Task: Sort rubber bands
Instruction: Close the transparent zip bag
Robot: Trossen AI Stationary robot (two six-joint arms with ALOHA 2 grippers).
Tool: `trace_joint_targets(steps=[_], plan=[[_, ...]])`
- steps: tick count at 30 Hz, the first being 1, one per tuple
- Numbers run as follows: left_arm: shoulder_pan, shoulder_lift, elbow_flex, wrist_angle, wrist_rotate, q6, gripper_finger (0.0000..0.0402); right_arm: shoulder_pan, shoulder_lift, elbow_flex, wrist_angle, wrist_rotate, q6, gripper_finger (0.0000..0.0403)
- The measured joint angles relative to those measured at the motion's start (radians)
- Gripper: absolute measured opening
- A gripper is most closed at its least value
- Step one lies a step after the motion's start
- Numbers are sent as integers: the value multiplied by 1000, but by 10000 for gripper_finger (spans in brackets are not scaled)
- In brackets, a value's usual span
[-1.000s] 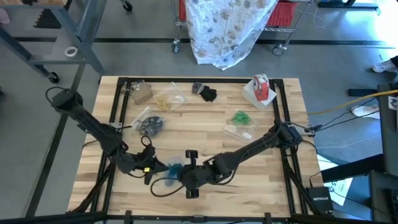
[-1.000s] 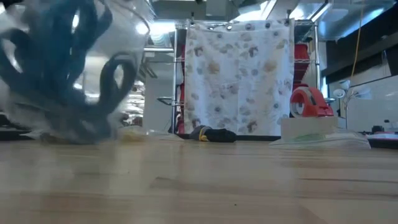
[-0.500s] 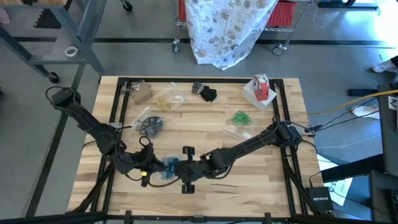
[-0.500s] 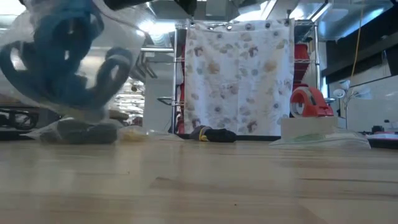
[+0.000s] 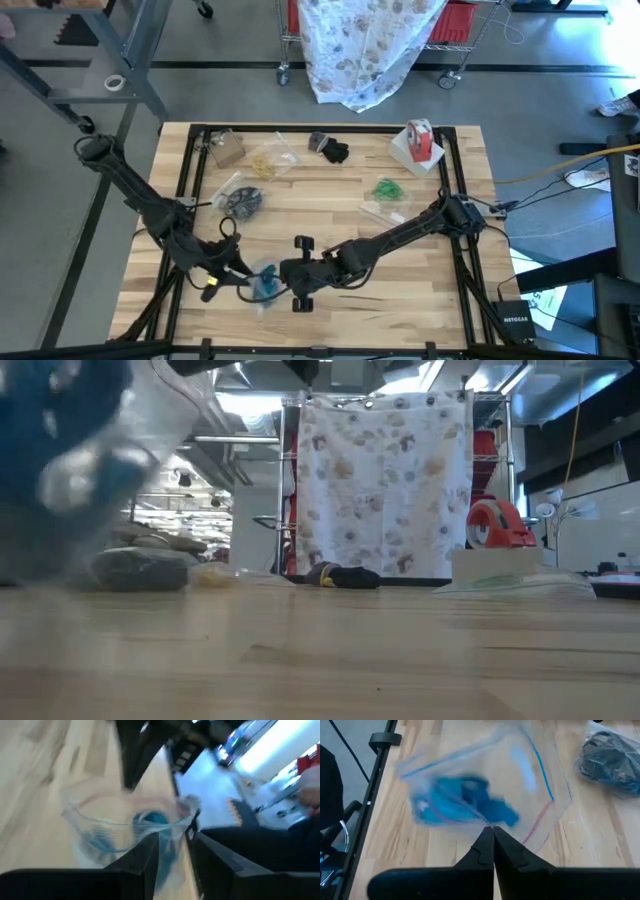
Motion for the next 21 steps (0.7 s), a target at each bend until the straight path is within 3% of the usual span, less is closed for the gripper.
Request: trace_joint_targets(steps=[6, 13, 17, 21], plan=[[-31, -69, 0, -194, -3, -85, 114, -6, 0, 0, -1, 0, 37, 0], [-88, -62, -10, -196, -44, -205, 114, -31, 0, 0, 4, 89, 141, 0], [-178, 14, -28, -195, -189, -348, 114, -41, 0, 0, 7, 161, 179, 0], [-247, 104, -28, -176, -468, -493, 114, -52, 0, 0, 9, 176, 178, 0]])
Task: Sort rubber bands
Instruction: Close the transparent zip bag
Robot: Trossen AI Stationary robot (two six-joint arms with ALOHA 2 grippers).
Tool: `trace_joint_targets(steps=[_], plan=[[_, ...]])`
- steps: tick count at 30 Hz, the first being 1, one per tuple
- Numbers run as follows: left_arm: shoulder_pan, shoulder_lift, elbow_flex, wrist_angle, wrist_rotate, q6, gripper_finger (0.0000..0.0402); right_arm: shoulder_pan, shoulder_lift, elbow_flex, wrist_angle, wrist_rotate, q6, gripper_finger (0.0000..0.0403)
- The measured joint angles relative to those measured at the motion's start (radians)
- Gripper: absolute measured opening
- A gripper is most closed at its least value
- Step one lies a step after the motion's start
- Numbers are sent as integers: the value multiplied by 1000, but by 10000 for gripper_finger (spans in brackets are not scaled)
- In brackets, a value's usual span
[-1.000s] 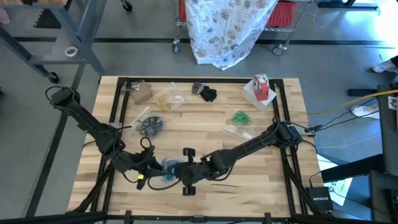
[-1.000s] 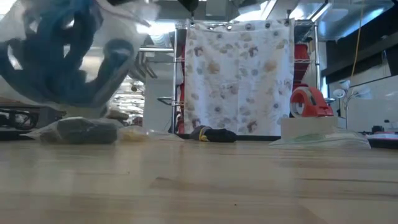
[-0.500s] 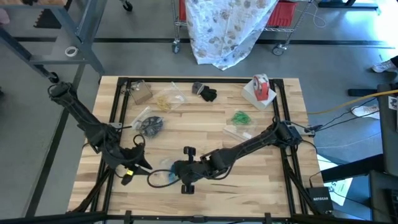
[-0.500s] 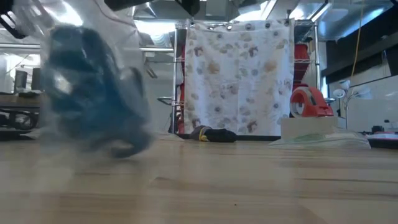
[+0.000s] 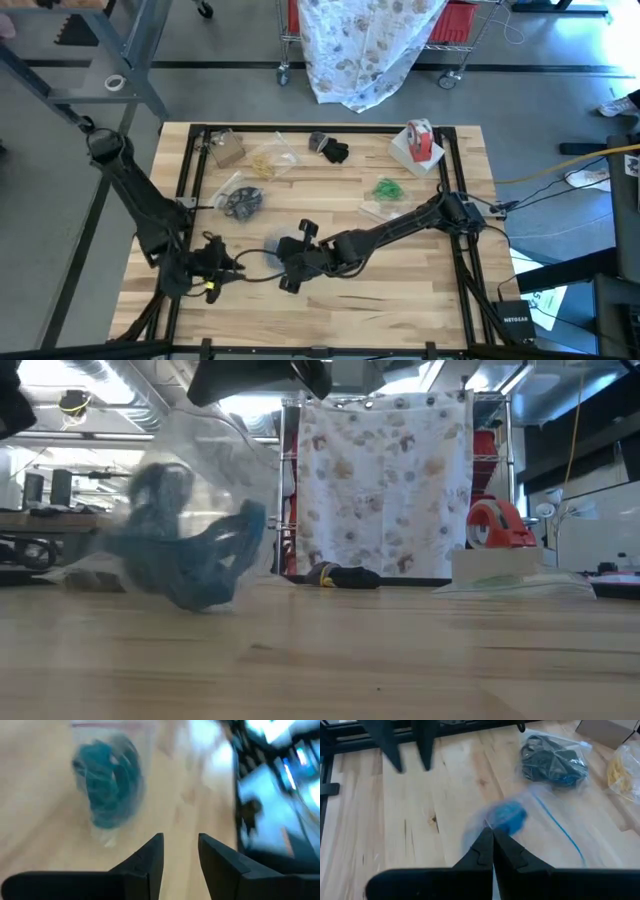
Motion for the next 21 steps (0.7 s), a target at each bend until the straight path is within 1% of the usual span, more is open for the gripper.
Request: trace_joint_targets(steps=[1, 3, 5, 6, 11, 15, 18, 21], plan=[[-10, 19, 0, 6, -78, -29, 114, 0, 0, 0, 1, 0, 0, 0], [-16, 55, 0, 0, -194, -55, 114, -1, 0, 0, 3, 0, -3, 0], [-10, 79, 0, -1, -255, -46, 114, -1, 0, 0, 9, 0, -13, 0], [0, 86, 0, 0, -264, -29, 114, 0, 0, 0, 12, -1, -25, 0], [54, 92, 0, -2, -251, 161, 114, 2, 0, 0, 16, -42, -59, 0], [101, 82, 0, -1, -199, 299, 114, 3, 2, 0, 16, -64, -78, 0], [143, 76, 0, -4, -137, 313, 114, 2, 10, 0, 19, -87, -80, 0], [166, 76, 0, -5, -84, 268, 114, 2, 17, 0, 19, -89, -80, 0]])
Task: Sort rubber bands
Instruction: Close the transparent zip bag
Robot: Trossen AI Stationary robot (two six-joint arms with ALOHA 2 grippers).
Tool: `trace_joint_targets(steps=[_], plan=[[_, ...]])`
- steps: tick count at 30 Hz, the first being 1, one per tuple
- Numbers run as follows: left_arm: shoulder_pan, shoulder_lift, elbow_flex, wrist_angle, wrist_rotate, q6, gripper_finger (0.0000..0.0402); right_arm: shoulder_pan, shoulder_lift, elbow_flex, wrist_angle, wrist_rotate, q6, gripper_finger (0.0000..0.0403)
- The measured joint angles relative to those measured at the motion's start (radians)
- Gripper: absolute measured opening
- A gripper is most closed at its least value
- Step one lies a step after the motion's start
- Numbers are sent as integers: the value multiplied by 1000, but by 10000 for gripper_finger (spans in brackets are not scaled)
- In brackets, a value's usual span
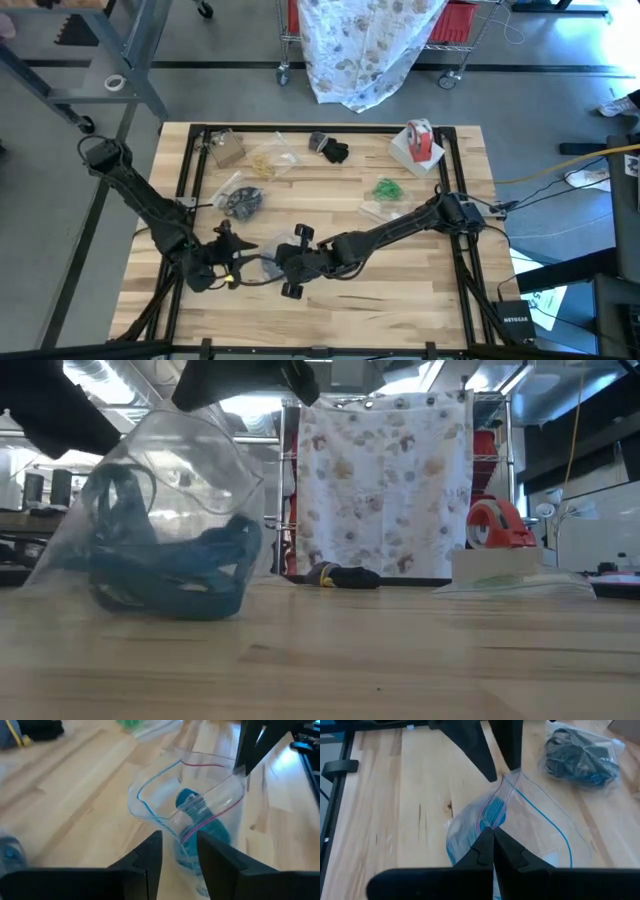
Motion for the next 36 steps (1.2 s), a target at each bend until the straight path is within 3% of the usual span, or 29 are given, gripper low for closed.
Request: trace_joint_targets(steps=[7, 12, 18, 24, 36], plan=[[18, 0, -25, 5, 17, -125, 114, 0, 1, 0, 17, 7, -12, 0], [36, 0, -77, 131, 18, -119, 114, 1, 1, 0, 41, 2, -36, 0], [34, -1, -98, 288, 29, 16, 114, 1, 1, 0, 41, 1, -47, 0], [84, -1, -98, 280, 44, 69, 114, 1, 1, 0, 41, 1, -56, 0], [117, -1, -98, 292, 122, 331, 114, 1, 1, 0, 28, -26, -57, 0]])
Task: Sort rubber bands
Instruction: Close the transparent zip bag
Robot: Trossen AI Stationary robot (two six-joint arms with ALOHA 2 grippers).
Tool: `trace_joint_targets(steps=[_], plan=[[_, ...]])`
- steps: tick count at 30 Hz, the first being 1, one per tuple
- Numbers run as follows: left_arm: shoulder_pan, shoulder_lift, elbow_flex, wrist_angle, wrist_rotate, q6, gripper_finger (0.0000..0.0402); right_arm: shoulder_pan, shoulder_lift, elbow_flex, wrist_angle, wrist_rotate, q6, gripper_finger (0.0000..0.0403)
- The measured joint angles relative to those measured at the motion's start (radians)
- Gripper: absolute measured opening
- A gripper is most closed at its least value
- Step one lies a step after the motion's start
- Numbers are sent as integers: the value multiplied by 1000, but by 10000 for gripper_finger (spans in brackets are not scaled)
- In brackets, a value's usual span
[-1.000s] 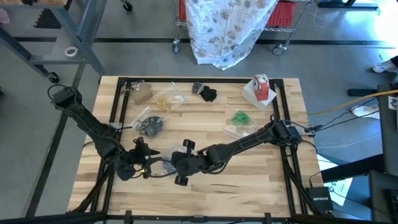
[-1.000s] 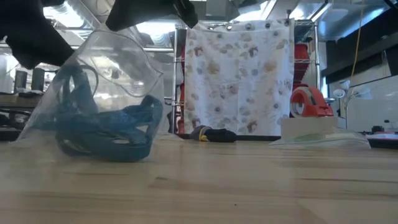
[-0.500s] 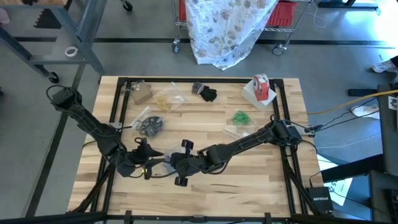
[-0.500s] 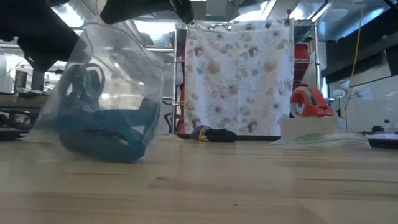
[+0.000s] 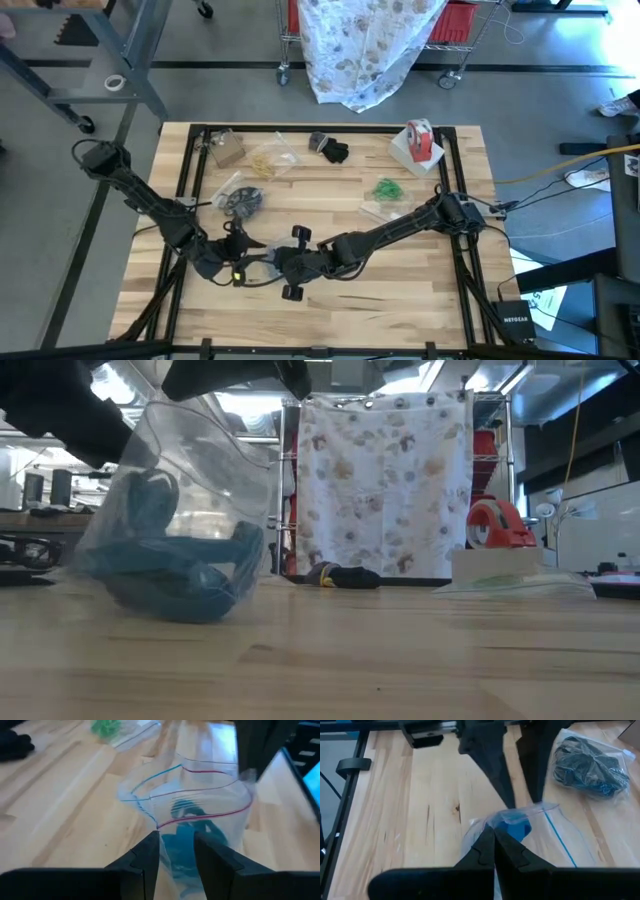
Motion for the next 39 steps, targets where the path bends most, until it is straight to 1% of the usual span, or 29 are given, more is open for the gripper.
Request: trace_joint_targets(steps=[4, 6, 7, 11, 18, 21, 24, 26, 30, 33, 36, 39], plan=[[30, 0, 0, -4, 0, 64, 114, 0, 0, 0, -1, 0, 0, 0], [38, 0, 0, -3, 1, 71, 114, 0, 0, 0, -1, 0, 0, 0], [43, 0, 0, -3, 11, 70, 114, 0, 0, 0, -1, 0, 0, 0], [65, 0, 0, 25, 105, 73, 114, 0, 0, 0, -2, 0, 0, 0], [100, 0, 1, 94, 127, 141, 112, 0, 0, 0, -8, 0, -29, 0], [113, 0, 1, 104, 134, 142, 88, 0, 0, 0, -8, 0, -29, 0], [127, 0, 1, 106, 153, 144, 39, 0, 0, 0, -8, -1, -24, 1], [133, 0, 1, 106, 176, 146, 11, 0, 0, 0, -9, -9, 21, 1], [126, 0, 1, 95, 186, 147, 2, -1, 0, 0, -27, -50, 63, 1], [98, -3, 1, 94, 186, 144, 1, -1, -12, 0, -103, -45, 108, 9], [64, -28, 1, 87, 176, 136, 0, 16, -41, 1, -162, -33, 142, 25], [33, -75, 2, 46, 135, 117, 0, 43, -57, 3, -192, -15, 146, 52]])
